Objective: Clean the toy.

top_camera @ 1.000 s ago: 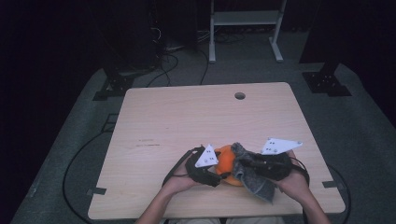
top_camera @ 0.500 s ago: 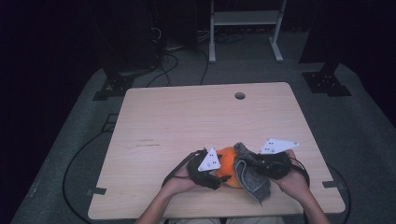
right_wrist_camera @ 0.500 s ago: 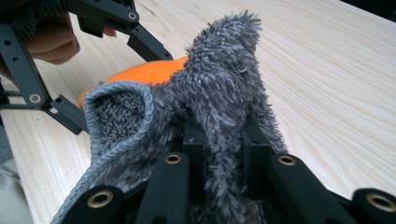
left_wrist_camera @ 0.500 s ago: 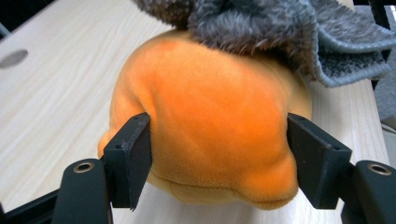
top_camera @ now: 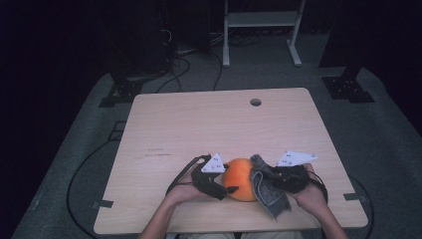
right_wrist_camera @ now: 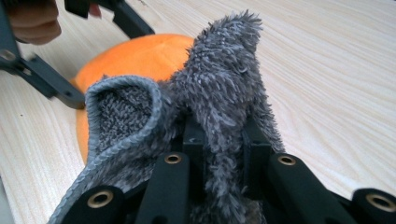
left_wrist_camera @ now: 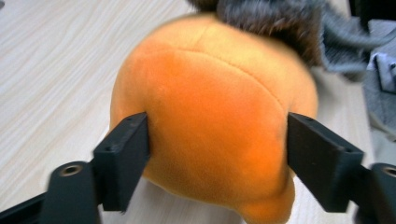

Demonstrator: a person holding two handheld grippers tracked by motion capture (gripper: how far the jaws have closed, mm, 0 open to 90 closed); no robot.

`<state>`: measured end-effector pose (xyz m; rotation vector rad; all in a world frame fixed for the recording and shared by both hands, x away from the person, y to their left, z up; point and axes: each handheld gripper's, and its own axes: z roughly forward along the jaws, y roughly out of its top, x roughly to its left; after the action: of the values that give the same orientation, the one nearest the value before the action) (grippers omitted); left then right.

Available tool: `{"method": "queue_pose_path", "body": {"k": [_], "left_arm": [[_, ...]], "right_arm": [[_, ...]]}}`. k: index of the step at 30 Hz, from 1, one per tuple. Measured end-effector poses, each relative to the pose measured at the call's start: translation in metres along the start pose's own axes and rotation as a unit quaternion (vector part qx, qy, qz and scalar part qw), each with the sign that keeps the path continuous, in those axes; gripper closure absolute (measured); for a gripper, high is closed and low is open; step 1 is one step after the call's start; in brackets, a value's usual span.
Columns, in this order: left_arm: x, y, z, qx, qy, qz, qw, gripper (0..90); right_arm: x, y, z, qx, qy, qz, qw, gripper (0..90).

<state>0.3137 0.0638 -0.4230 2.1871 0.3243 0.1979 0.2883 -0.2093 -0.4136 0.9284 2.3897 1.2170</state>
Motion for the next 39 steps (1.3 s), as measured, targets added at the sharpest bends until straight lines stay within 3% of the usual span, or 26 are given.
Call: {"method": "queue_pose_path", "body": {"k": [3, 6, 7, 10, 12, 14, 16, 18, 20, 23, 25, 27, 29, 32, 34, 36, 39], "left_arm": [[-0.003, 0.006, 0.0, -0.028, 0.015, 0.002, 0.9995, 12.3], [-0.003, 0.002, 0.006, -0.004, 0.021, -0.002, 0.9998, 16.9], [-0.002, 0.0, 0.006, -0.003, 0.019, -0.011, 0.9998, 19.5], [0.002, -0.003, 0.004, 0.022, 0.019, -0.013, 0.9995, 23.4], [0.003, -0.003, 0.002, 0.023, 0.008, -0.01, 0.9997, 23.3], [0.003, 0.001, -0.001, -0.003, 0.006, -0.01, 0.9999, 17.2], [0.002, 0.004, 0.0, -0.021, 0.024, -0.01, 0.9994, 9.6], [0.003, 0.004, 0.008, 0.0, 0.038, -0.015, 0.9992, 4.5], [0.006, 0.0, 0.015, 0.012, 0.02, -0.035, 0.9991, 3.9], [0.0, 0.0, 0.013, -0.009, 0.025, -0.012, 0.9996, 22.8], [-0.004, 0.003, 0.007, -0.056, 0.032, 0.003, 0.9979, 32.8], [-0.008, 0.007, 0.006, -0.072, 0.058, 0.03, 0.9952, 34.6], [-0.009, 0.007, 0.011, -0.062, 0.066, 0.044, 0.9949, 33.1], [-0.001, 0.005, 0.009, -0.054, 0.051, 0.002, 0.9972, 17.2], [0.004, 0.005, 0.003, -0.071, 0.051, -0.027, 0.9958, 12.6], [0.006, 0.001, 0.004, -0.042, 0.052, -0.02, 0.9975, 17.9], [0.009, -0.007, 0.006, -0.03, 0.05, -0.018, 0.9981, 25.1]], "right_arm": [[0.006, 0.002, 0.001, -0.007, -0.002, -0.013, 0.9999, 75.7], [0.012, 0.005, 0.002, -0.011, 0.006, -0.03, 0.9995, 75.4], [0.011, 0.004, 0.003, -0.012, 0.006, -0.027, 0.9995, 75.4], [0.003, 0.0, 0.004, -0.003, 0.0, -0.011, 0.9999, 75.1], [-0.001, -0.004, 0.006, 0.002, -0.003, 0.002, 1.0, 75.2], [0.001, -0.005, 0.006, 0.003, 0.0, 0.0, 1.0, 75.4], [0.003, -0.003, 0.007, 0.004, -0.007, -0.008, 0.9999, 75.5], [0.003, -0.004, 0.007, 0.002, -0.005, -0.009, 0.9999, 75.5], [0.003, -0.004, 0.007, 0.003, -0.003, -0.011, 0.9999, 75.4], [0.002, -0.004, 0.006, 0.01, -0.007, -0.011, 0.9999, 75.4], [0.0, -0.001, 0.001, 0.012, -0.01, -0.005, 0.9999, 75.5], [0.0, 0.005, -0.009, -0.003, -0.021, -0.008, 0.9997, 75.6], [0.001, 0.01, -0.012, -0.021, -0.01, -0.003, 0.9997, 75.7], [0.01, 0.01, 0.004, -0.006, -0.011, -0.022, 0.9997, 75.9], [0.014, 0.01, 0.009, -0.012, 0.002, -0.023, 0.9997, 76.0], [0.019, 0.012, 0.009, -0.016, 0.004, -0.039, 0.9991, 75.9], [0.016, 0.008, 0.011, -0.01, 0.003, -0.03, 0.9995, 75.5]]}}
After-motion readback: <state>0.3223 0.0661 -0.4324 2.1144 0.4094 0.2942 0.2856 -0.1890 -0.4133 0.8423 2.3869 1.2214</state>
